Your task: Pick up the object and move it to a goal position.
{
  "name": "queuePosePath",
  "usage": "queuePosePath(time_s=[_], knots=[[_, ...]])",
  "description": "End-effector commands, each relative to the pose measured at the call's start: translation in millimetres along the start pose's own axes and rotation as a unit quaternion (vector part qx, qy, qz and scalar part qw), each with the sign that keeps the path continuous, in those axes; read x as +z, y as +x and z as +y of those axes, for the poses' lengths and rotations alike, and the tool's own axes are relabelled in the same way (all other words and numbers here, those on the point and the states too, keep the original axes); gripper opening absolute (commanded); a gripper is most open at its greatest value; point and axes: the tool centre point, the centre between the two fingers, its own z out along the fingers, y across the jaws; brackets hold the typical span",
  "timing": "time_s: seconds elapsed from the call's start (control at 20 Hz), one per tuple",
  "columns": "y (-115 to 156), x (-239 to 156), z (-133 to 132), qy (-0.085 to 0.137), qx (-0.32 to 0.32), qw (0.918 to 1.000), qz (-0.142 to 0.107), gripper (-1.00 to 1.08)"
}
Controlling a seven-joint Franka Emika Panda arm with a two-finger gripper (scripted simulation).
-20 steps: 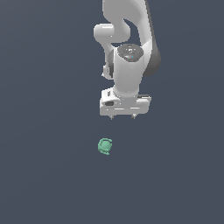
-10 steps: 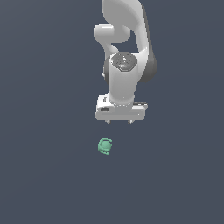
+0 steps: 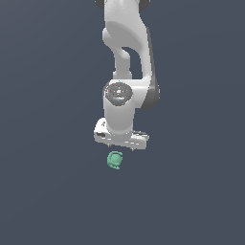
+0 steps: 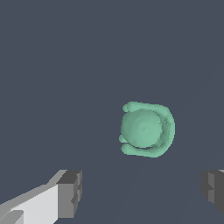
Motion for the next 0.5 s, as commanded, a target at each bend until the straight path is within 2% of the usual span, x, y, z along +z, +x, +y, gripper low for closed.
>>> queuePosePath(time_s=[0.0,0.45], knots=[[9,12,9,-0.001,0.022,0.9998,0.000,1.00],[25,34,25,-0.003,0.061,0.9981,-0.001,1.00]])
